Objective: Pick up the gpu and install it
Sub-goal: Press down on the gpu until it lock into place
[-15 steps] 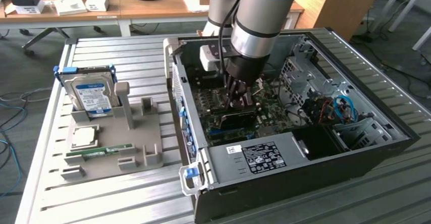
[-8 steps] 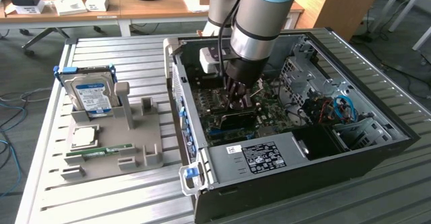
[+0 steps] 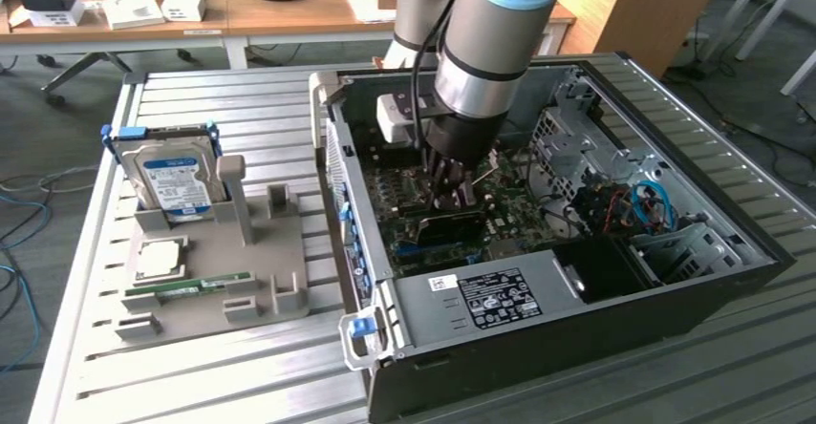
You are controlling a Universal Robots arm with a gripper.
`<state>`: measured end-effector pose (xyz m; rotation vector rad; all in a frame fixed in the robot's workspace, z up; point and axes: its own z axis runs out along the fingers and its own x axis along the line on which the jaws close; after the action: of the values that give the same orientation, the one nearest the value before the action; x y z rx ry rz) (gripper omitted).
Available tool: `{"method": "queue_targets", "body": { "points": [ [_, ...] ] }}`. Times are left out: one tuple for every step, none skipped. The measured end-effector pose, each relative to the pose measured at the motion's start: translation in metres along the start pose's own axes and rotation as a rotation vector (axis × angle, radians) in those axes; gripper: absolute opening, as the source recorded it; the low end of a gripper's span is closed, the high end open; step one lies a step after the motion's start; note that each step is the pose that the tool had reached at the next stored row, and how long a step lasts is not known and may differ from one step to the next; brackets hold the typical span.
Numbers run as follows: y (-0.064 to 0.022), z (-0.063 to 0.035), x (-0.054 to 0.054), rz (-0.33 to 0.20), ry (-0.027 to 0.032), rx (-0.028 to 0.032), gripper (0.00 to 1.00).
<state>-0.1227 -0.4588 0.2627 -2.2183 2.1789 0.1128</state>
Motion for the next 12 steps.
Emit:
{"method": "queue_targets", "body": {
  "points": [
    [0.0, 0.0003, 0.0, 0.0, 0.0, 0.0001, 0.11],
    [0.0, 0.0006, 0.0001, 0.0, -0.0001, 0.0002, 0.11],
    [0.0, 0.001, 0.0, 0.0, -0.0005, 0.0004, 0.11],
    [0.0, 0.0015, 0.0001, 0.0, -0.0007, 0.0007, 0.11],
    [0.0001, 0.0018, 0.0001, 0.0, -0.0002, 0.0008, 0.11],
    [0.0002, 0.0023, 0.0002, 0.0, 0.0002, 0.0011, 0.11],
    [0.0004, 0.0031, 0.0002, 0.0, 0.0, 0.0012, 0.11],
    [0.0005, 0.0038, 0.0002, 0.0, 0.0, 0.0022, 0.11],
    [0.0005, 0.0044, 0.0003, 0.0, 0.0, 0.0025, 0.11],
    [0.0006, 0.0046, 0.0001, 0.0, 0.0003, 0.0025, 0.11],
    [0.0006, 0.0046, 0.0001, 0.0, 0.001, 0.0023, 0.11],
    [0.0007, 0.0045, 0.0001, 0.0, 0.0012, 0.0021, 0.11]
  ]
}}
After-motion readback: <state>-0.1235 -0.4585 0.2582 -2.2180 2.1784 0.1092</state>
